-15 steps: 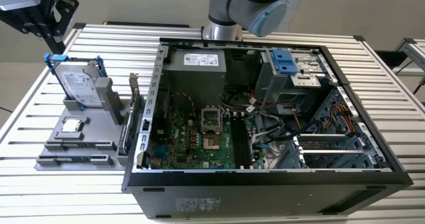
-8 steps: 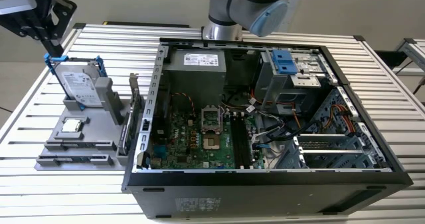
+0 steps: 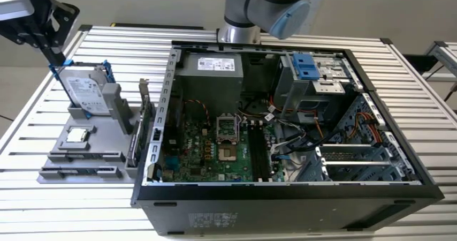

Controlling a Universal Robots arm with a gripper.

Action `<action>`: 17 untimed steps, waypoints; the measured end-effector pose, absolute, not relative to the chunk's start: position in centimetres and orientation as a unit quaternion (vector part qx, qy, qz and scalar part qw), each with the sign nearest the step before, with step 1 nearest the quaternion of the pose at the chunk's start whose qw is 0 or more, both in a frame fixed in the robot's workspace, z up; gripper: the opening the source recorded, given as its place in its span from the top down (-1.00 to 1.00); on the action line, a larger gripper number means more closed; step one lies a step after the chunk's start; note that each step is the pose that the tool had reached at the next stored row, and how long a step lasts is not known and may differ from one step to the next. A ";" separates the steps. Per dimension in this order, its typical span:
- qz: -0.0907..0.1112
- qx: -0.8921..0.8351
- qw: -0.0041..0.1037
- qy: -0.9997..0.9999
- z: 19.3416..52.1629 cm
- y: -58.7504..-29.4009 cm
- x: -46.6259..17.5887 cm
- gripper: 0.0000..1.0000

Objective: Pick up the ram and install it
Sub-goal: 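Reach for the ram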

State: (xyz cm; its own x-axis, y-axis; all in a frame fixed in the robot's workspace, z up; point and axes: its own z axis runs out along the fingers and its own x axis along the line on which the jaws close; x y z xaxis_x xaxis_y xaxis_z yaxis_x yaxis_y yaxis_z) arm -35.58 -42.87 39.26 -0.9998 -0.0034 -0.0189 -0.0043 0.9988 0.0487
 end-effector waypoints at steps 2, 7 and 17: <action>0.024 -0.002 0.009 1.000 39.3 -43.2 -35.6 1.00; 0.024 -0.002 0.009 1.000 39.3 -44.0 -35.6 1.00; 0.024 -0.002 0.009 1.000 39.3 -45.5 -35.6 1.00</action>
